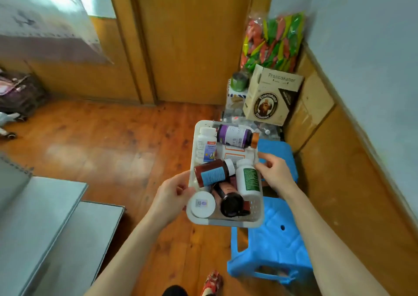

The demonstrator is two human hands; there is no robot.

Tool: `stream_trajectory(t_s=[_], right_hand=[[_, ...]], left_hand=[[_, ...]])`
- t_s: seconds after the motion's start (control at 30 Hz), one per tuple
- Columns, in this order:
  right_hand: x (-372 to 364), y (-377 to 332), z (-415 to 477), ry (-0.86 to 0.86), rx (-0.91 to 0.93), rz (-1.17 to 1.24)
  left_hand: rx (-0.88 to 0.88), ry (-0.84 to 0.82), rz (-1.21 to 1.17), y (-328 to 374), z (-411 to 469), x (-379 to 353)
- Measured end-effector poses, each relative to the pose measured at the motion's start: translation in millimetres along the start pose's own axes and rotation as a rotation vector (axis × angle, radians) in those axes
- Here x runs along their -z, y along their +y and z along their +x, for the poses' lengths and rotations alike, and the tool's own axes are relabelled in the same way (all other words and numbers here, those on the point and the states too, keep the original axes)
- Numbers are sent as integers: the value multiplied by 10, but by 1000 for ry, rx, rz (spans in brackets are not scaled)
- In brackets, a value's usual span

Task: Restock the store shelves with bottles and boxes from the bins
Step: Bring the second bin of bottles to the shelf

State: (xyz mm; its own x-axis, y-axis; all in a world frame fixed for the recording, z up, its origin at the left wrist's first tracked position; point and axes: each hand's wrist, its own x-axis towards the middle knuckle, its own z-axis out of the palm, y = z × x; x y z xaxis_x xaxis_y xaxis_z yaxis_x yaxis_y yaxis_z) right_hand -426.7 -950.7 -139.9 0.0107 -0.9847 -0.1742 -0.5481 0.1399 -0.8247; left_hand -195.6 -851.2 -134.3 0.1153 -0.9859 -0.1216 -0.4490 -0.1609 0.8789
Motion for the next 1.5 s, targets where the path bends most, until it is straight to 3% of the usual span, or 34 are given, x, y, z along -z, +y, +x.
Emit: stream_trajectory(t_s=[0.47,1.0,1.5], right_hand=[[-1546,-976,-1498,-535,256,-14],[-2571,-1502,-2833,-1064,560,-157],[-3981,-1701,-4440,-1358,698,-314]], left_hand=[[279,441,-65,-718,-2434,1100],[551,1084,-70,-802,-4285,768],[743,1334,-172,-1583,-5696,1050]])
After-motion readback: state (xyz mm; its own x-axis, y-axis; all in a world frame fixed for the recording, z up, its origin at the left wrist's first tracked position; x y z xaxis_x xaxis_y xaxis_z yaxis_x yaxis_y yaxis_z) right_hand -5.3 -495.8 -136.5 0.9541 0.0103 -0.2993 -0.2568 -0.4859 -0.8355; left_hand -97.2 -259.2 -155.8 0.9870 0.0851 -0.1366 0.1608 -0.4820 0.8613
